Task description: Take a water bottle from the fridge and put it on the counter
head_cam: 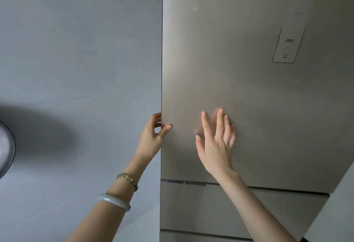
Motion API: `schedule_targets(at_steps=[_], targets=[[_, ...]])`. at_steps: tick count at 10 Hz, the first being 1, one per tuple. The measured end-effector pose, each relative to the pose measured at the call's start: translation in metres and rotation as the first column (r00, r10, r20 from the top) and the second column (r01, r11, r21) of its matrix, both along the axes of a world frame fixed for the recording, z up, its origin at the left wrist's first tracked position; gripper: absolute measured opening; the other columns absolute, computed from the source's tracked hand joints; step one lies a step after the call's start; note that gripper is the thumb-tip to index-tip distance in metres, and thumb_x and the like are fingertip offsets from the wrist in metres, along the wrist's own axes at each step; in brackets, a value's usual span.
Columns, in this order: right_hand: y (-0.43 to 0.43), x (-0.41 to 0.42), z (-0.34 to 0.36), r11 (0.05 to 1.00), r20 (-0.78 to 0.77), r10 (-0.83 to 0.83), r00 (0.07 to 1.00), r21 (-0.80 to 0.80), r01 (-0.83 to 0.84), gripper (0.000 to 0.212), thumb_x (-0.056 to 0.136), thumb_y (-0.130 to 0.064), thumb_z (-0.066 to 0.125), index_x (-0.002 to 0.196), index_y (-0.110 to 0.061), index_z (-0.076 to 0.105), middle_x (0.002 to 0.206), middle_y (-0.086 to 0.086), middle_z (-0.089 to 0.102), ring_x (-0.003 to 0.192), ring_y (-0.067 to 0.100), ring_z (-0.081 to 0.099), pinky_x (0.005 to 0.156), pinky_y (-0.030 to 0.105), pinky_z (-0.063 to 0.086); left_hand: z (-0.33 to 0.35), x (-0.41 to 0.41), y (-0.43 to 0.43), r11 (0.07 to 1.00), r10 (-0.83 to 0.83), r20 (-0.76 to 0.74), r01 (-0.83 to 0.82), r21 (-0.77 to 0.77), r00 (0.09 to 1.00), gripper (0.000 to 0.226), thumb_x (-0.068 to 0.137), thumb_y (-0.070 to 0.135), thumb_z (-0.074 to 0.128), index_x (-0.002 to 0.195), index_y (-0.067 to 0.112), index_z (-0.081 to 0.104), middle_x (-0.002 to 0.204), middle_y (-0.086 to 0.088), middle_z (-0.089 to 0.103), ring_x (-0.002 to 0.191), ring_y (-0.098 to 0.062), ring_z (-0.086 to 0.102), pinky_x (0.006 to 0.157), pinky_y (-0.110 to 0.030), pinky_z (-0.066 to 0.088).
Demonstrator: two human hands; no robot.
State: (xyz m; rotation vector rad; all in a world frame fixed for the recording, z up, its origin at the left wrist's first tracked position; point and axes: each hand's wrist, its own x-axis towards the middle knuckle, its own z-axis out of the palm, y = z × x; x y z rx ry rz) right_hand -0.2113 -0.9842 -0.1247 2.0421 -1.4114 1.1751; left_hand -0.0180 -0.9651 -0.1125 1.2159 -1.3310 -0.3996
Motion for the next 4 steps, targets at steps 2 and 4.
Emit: schedule_targets(at_steps=[2, 4], targets=[[0.012, -0.003, 0.014, 0.983, 0.133, 0.165, 0.977, 0.061, -0.174, 0.062, 0.089, -0.028, 0.062, 0.146, -0.020, 0.039, 0.159, 0.019, 0.017, 0.144, 0.036, 0.019, 0.114, 0.050, 0.019, 0.006, -0.003, 0.008, 0.997, 0.011, -0.023, -0.009, 0.075, 1.000, 0.053, 0.095, 0.030, 0.059, 0.141, 0.015, 0.038, 0.137, -0.004, 0.049, 0.120, -0.017, 0.051, 0.103, -0.037, 0.044], [0.060, -0.027, 0.059, 0.687, 0.838, 0.438, 0.325, -0.079, -0.722, 0.059, 0.097, -0.022, 0.050, 0.149, -0.025, 0.022, 0.153, -0.012, 0.023, 0.130, -0.014, 0.032, 0.096, 0.000, 0.032, 0.047, 0.001, 0.071, 0.969, -0.046, -0.146, 0.009, -0.248, 0.988, 0.070, 0.090, 0.048, 0.051, 0.147, 0.018, 0.023, 0.150, 0.002, 0.032, 0.134, -0.010, 0.039, 0.109, -0.022, 0.034]])
